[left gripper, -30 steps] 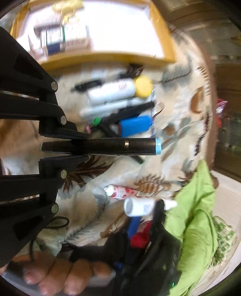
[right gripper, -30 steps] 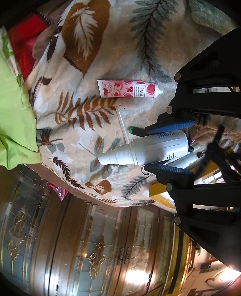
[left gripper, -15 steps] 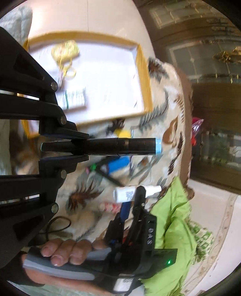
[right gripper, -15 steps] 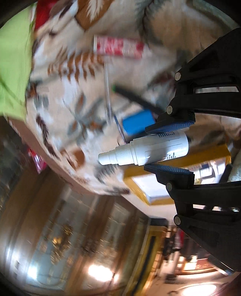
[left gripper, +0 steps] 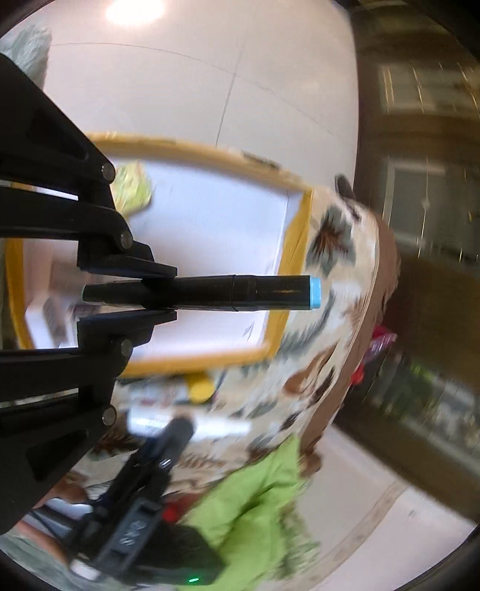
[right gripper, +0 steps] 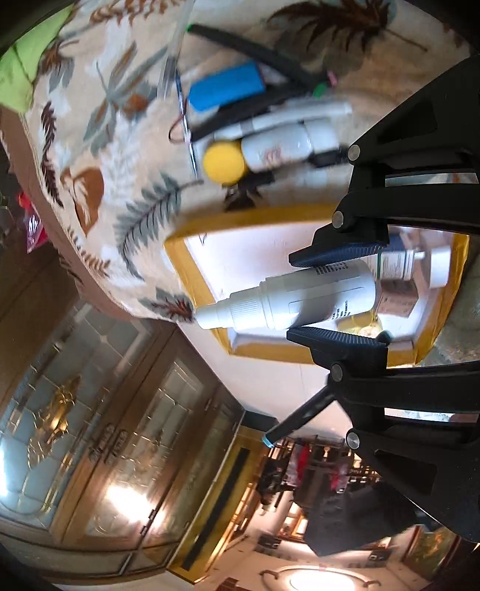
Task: Organize rigid objects
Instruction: 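Lower the marker into the tray with the left tool while the right tool places the spray bottle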
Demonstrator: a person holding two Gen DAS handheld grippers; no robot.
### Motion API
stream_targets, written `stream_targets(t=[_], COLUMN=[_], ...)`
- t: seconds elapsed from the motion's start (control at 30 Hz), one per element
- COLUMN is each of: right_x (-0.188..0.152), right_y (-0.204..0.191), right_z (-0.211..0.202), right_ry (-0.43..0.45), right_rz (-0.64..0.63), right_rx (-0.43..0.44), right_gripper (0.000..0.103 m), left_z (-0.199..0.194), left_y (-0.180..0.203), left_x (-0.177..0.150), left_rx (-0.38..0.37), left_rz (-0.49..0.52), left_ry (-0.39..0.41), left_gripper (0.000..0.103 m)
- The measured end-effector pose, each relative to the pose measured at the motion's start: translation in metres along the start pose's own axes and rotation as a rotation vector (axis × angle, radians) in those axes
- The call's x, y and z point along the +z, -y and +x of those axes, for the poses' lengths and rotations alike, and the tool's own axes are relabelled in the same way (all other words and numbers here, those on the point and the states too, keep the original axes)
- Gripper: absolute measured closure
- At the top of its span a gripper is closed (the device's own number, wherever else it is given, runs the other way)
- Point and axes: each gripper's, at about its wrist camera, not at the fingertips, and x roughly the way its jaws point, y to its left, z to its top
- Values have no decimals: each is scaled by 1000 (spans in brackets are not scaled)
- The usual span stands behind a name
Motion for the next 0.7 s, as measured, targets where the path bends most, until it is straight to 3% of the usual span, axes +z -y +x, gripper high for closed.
stream_targets(t=[0.1, 0.3, 0.47, 0.7], right_x=[1, 6, 1, -6], right_y=[-6, -7, -2, 4], right_z=[13, 46, 74, 98], right_ry=[-13, -35, -68, -131], right_rz=[-30, -76, -120, -137], right_rx=[-15, -110, -207, -293], right_gripper=[70, 70, 70, 70], left_z=[6, 45, 75, 86], left_y=[-11, -7, -1, 5], left_x=[3, 9, 3, -5], left_rx=[49, 64, 128, 150], left_rz=[-22, -9, 36, 60], left_ry=[0, -101, -169, -176], left_gripper=[89, 89, 89, 89])
